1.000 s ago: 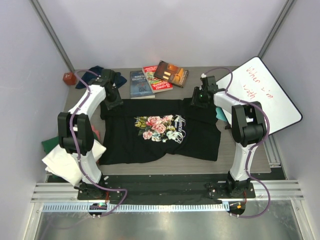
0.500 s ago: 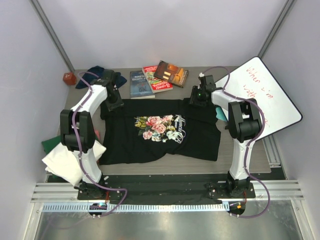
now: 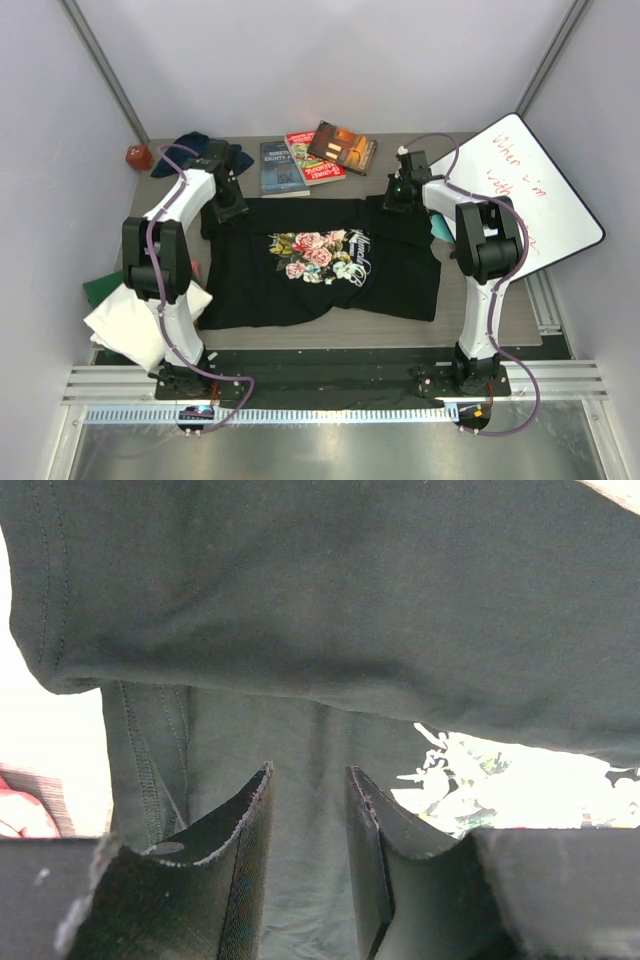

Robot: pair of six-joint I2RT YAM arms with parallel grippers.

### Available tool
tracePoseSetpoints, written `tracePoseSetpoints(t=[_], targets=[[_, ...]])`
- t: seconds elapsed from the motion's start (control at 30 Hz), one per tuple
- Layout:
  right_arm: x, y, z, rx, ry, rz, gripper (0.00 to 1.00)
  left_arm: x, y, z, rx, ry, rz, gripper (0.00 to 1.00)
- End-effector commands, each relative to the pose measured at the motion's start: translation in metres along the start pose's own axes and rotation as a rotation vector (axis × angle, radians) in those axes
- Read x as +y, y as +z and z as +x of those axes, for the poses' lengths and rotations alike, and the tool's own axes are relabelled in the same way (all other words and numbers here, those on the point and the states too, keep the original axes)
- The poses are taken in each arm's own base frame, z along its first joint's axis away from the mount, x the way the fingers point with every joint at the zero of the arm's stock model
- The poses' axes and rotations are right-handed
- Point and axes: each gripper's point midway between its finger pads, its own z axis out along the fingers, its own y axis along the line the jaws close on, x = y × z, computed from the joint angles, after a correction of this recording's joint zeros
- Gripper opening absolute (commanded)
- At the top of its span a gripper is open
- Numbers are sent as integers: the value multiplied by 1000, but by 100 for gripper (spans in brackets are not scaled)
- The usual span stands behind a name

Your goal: Fold and stack the t-shirts

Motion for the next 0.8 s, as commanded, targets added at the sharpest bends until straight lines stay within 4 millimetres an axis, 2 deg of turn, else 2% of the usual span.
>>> tracePoseSetpoints(t=[0.0, 0.37, 0.43, 0.47, 0.5, 0.63, 0.73, 0.77], targets=[[16, -23, -22, -77, -20, -39, 1, -8, -8, -10, -19, 17, 31, 35], [27, -55, -35, -143, -27, -68, 1, -7, -9, -8, -14, 16, 30, 35], [27, -55, -36, -146, -37, -69, 2, -7, -9, -8, -14, 16, 30, 35], [29, -55, -35, -142, -41, -80, 8, -7, -9, -8, -16, 16, 31, 34], [29, -52, -33, -133, -44, -83, 1, -7, -9, -8, -16, 17, 31, 34], [30, -46, -31, -124, -32, -96, 1, -7, -9, -8, -17, 16, 31, 33], [29, -36, -28, -104, -38, -99, 27, -7, -9, -8, -16, 16, 31, 33], [29, -34, -28, -98, -39, -100, 32, -8, -9, -8, -17, 19, 32, 33]])
